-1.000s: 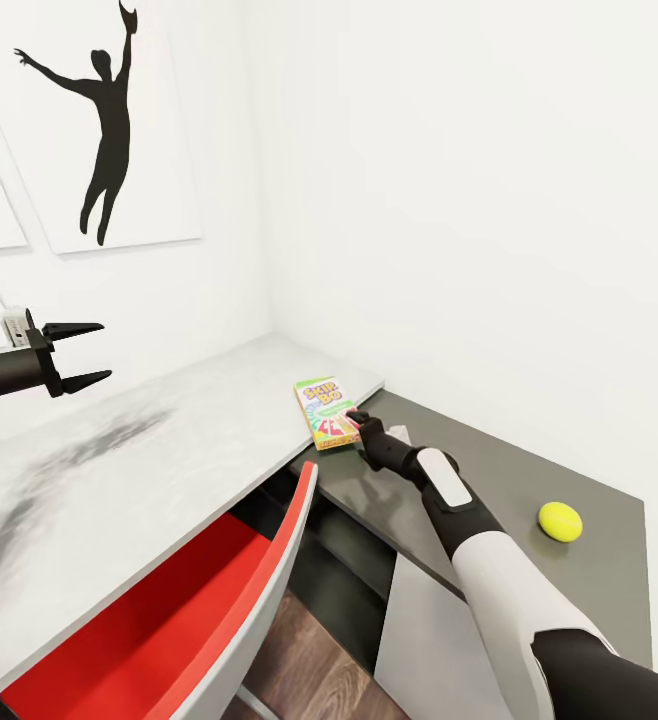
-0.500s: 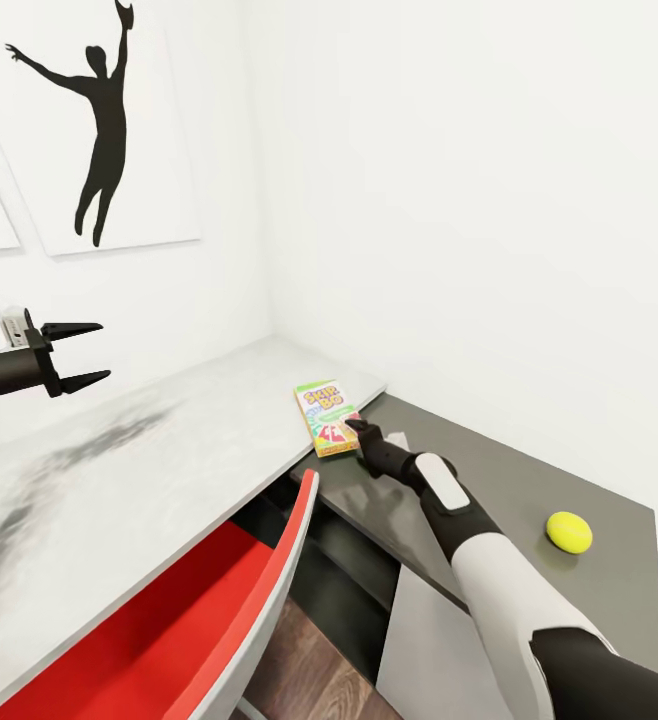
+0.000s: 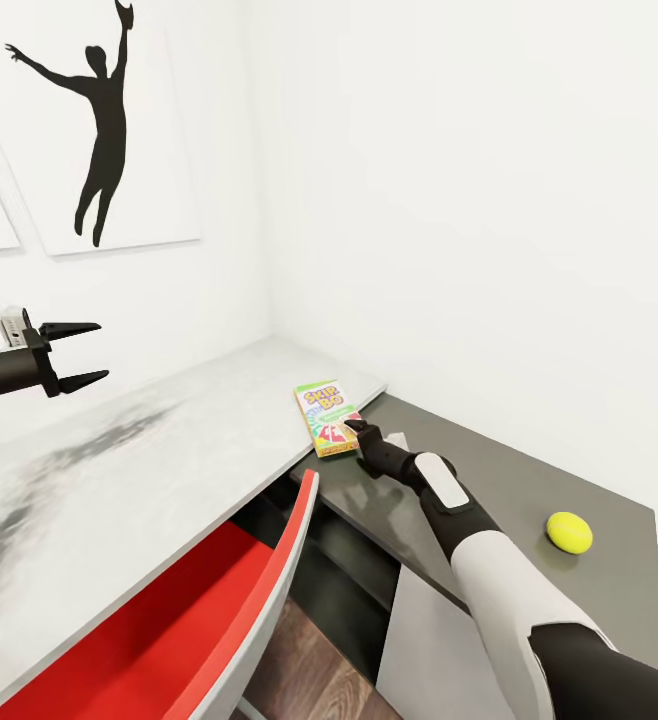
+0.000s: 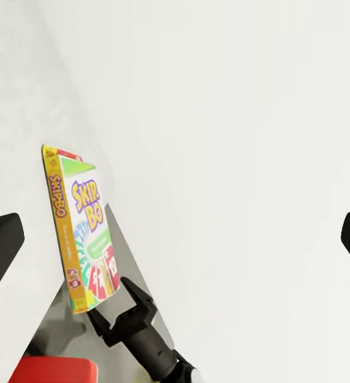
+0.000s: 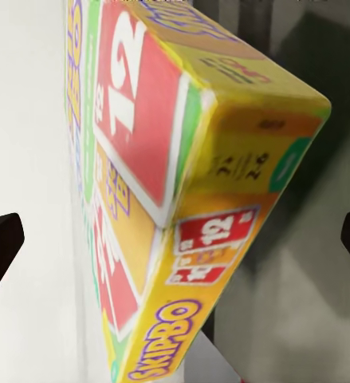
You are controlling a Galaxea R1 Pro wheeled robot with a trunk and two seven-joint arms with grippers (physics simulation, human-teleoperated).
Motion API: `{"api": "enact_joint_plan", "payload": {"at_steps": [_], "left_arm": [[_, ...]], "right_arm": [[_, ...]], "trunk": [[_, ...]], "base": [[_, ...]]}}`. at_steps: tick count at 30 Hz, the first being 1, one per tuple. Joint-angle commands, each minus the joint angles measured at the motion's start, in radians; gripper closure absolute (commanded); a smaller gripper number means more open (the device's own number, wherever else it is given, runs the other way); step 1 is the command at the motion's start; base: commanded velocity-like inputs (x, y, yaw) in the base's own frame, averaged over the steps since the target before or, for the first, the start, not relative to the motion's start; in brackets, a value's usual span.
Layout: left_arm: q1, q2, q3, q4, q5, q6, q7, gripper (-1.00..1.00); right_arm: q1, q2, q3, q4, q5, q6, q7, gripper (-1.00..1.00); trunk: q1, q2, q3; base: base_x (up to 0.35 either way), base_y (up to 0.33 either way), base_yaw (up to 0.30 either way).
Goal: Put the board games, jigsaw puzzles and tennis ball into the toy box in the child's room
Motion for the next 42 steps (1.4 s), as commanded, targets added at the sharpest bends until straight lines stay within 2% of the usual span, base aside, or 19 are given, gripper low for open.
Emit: {"api": "enact_joint_plan", "payload": {"at_steps": [1, 42], "left_arm": [[-0.002, 0.001, -0.004, 0.001, 0.004, 0.001, -0.001, -1.0], [0.0, 0.0, -0.005, 0.002, 0.004, 0.001, -0.001, -1.0]], "right_arm": [[0.0, 0.0, 0.001, -0.002, -0.01, 0.001, -0.01, -1.0], [-0.001, 0.002, 0.004, 0.013, -0.01, -0.02, -0.01, -1.0]], "trunk": [[0.0, -0.001, -0.001], [0.0, -0.001, -0.001]], "base": [[0.0, 0.0, 0.0], [0.01, 0.005, 0.0]]}}
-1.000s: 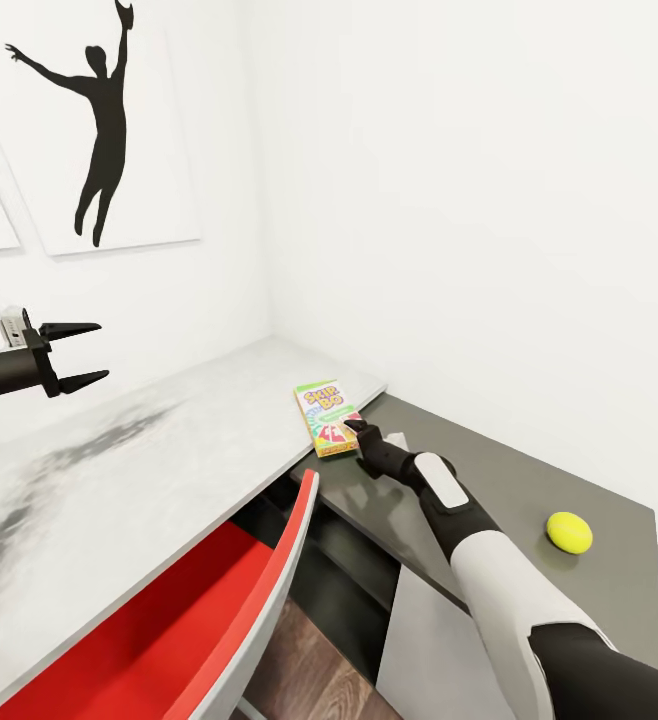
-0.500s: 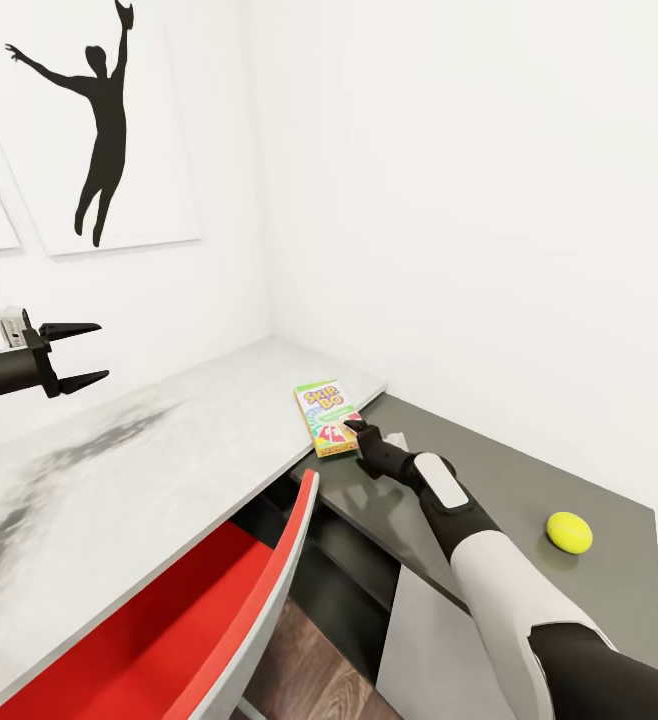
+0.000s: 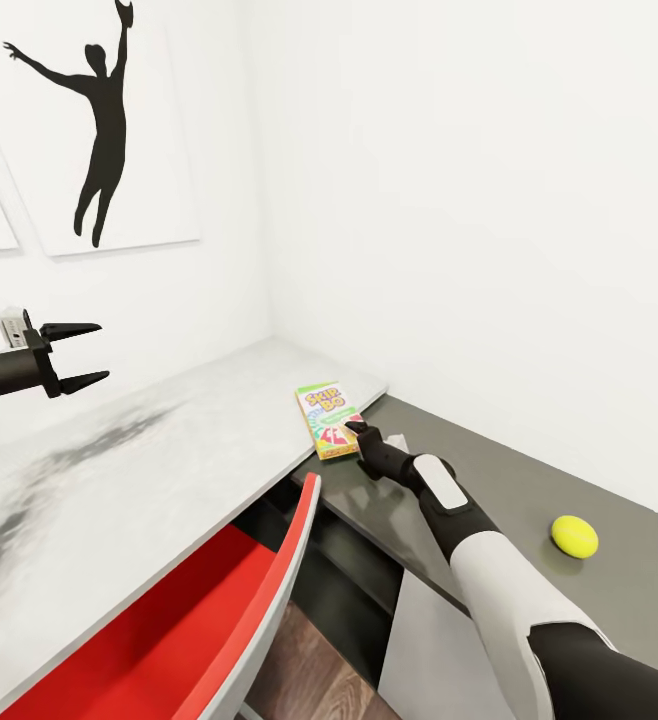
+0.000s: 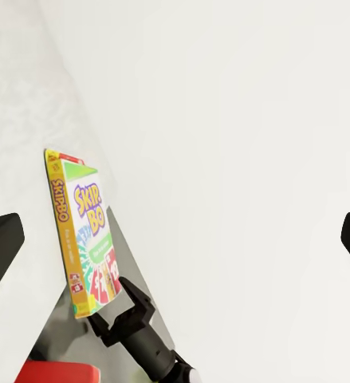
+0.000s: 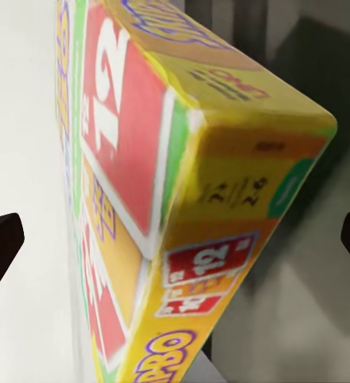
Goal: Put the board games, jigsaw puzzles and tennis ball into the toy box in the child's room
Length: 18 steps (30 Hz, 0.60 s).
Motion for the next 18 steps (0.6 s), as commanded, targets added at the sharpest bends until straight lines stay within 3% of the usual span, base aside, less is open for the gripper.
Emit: {"api": "enact_joint_plan", "payload": {"at_steps": [1, 18], "left_arm": [[-0.002, 0.001, -0.005, 0.001, 0.004, 0.001, -0.001, -1.0], [-0.001, 0.001, -0.004, 0.001, 0.004, 0.001, -0.001, -1.0]], "right_arm": [[0.0, 0.0, 0.001, -0.002, -0.01, 0.001, -0.01, -1.0], [-0.001, 0.0, 0.001, 0.006, -0.01, 0.0, -0.011, -1.0]], "trunk": [[0.0, -0.001, -0.001], [0.0, -0.001, -0.001]], "base": [[0.008, 0.005, 0.0], [0.028, 0.013, 0.0]]}}
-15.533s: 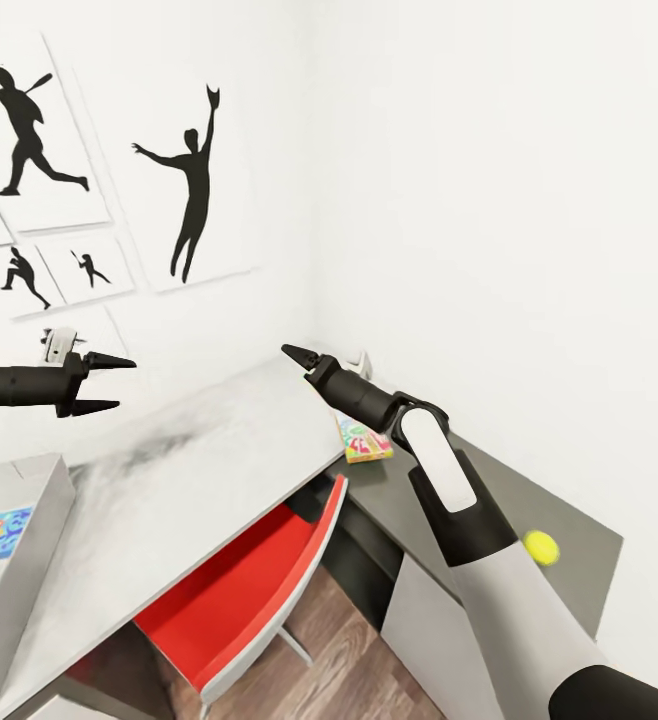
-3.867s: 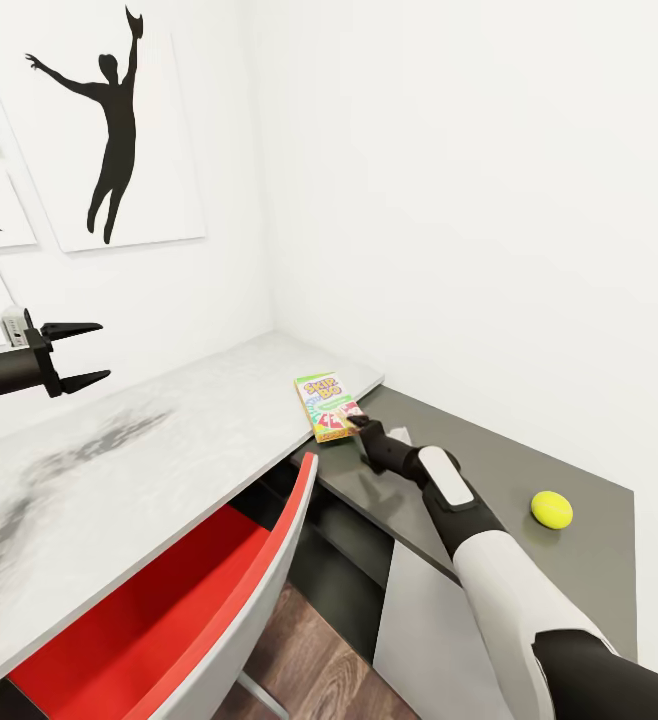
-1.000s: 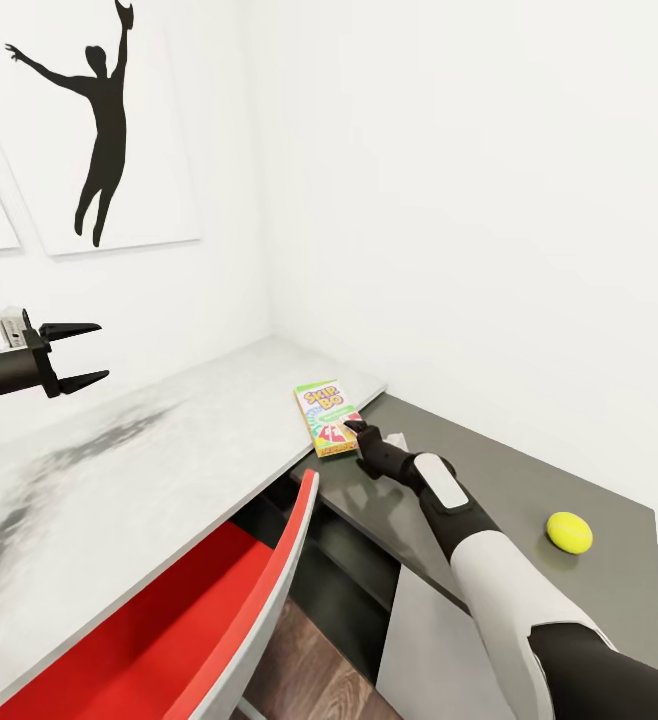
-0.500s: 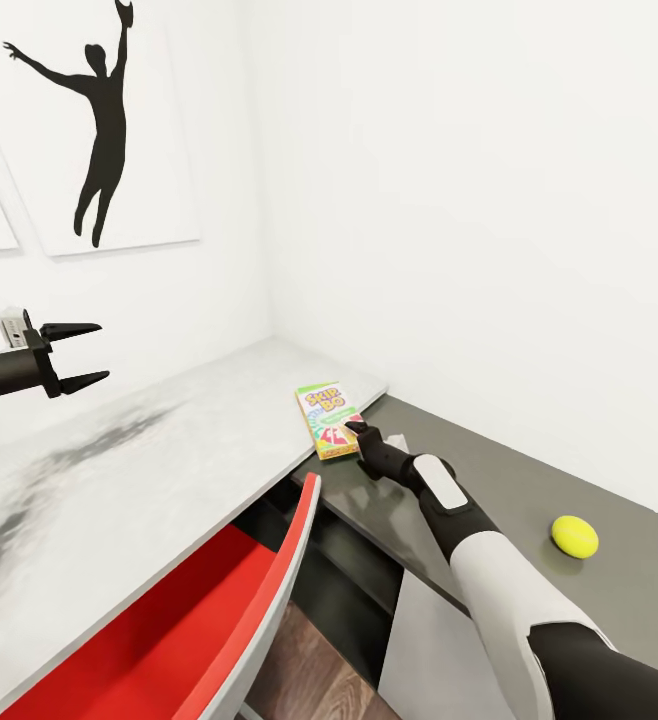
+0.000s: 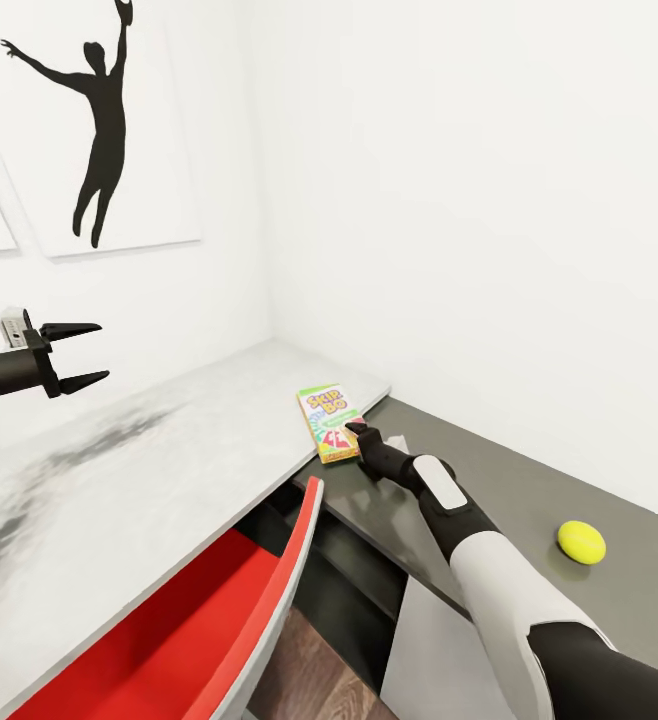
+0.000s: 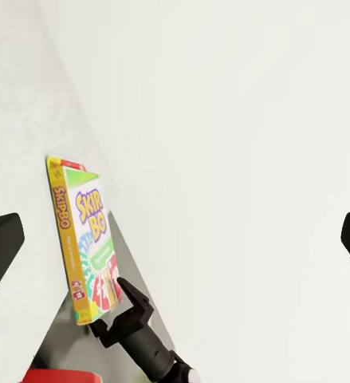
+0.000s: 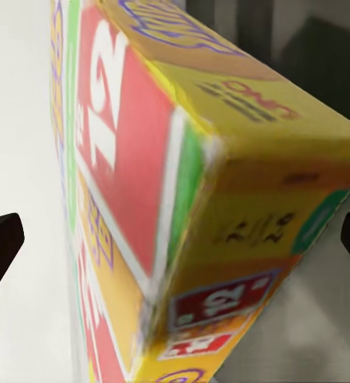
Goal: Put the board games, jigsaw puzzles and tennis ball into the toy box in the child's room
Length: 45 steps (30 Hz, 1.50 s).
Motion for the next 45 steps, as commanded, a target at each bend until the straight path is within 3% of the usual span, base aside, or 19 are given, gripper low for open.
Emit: {"api": "enact_joint_plan", "payload": {"at_steps": [1, 28, 29, 45], "left_arm": [[-0.002, 0.001, -0.005, 0.001, 0.004, 0.001, -0.001, -1.0], [-0.002, 0.003, -0.005, 0.001, 0.004, 0.001, -0.001, -1.0], [-0.002, 0.003, -0.005, 0.001, 0.004, 0.001, -0.001, -1.0], [-0.002, 0.001, -0.005, 0.001, 0.004, 0.001, -0.001, -1.0]], "right_arm": [[0.0, 0.0, 0.001, -0.002, -0.011, 0.001, -0.01, -1.0], [0.0, 0.0, 0.001, -0.002, -0.012, 0.001, -0.01, -1.0], [0.0, 0.0, 0.001, -0.002, -0.012, 0.001, -0.01, 1.0], [0.0, 0.0, 0.0, -0.002, -0.012, 0.001, -0.01, 1.0]], "trunk": [[0.0, -0.001, -0.001], [0.0, -0.001, -0.001], [0.0, -0.001, -0.001], [0.0, -0.001, -0.001]], "base": [[0.152, 0.069, 0.0], [0.022, 0.009, 0.0], [0.0, 0.0, 0.0], [0.0, 0.0, 0.0]]}}
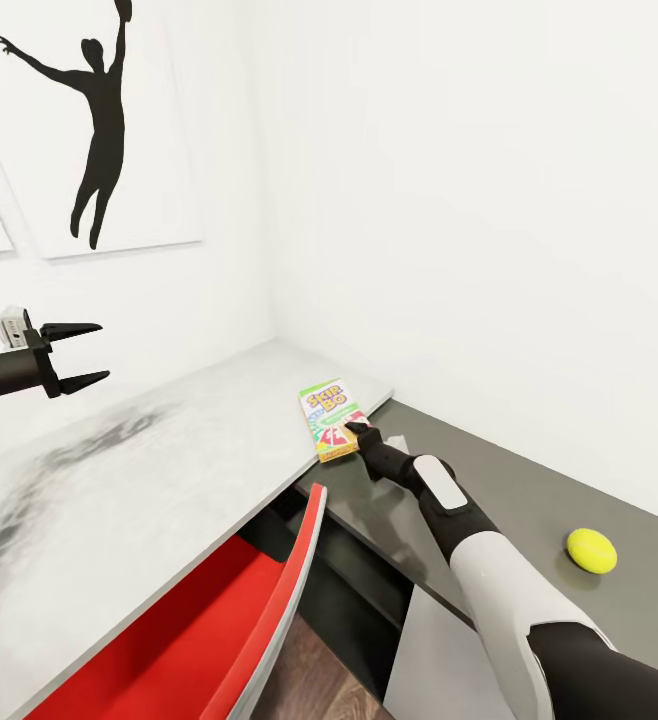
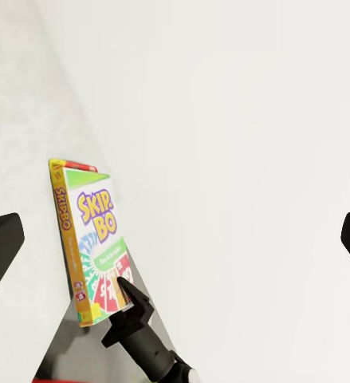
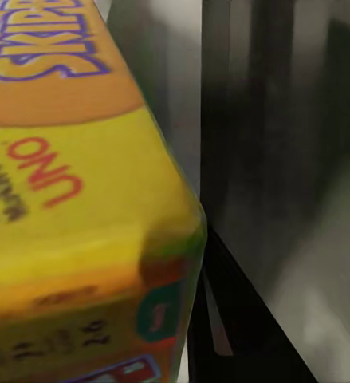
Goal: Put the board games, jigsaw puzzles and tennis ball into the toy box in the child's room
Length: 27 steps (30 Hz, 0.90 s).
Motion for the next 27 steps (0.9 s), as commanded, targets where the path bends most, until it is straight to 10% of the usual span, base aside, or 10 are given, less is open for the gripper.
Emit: {"api": "enact_joint_plan", "payload": {"at_steps": [1, 27], "left_arm": [[-0.002, 0.001, -0.005, 0.001, 0.004, 0.001, -0.001, -1.0], [-0.002, 0.001, -0.005, 0.001, 0.004, 0.001, -0.001, -1.0]], "right_arm": [[0.0, 0.0, 0.001, -0.002, -0.007, 0.002, -0.01, 1.0], [0.0, -0.002, -0.004, -0.003, -0.019, 0.003, 0.055, 1.0]], "trunk": [[0.0, -0.001, -0.001], [0.0, -0.001, -0.001]], "base": [[0.0, 0.0, 0.0], [0.0, 0.0, 0.0]]}}
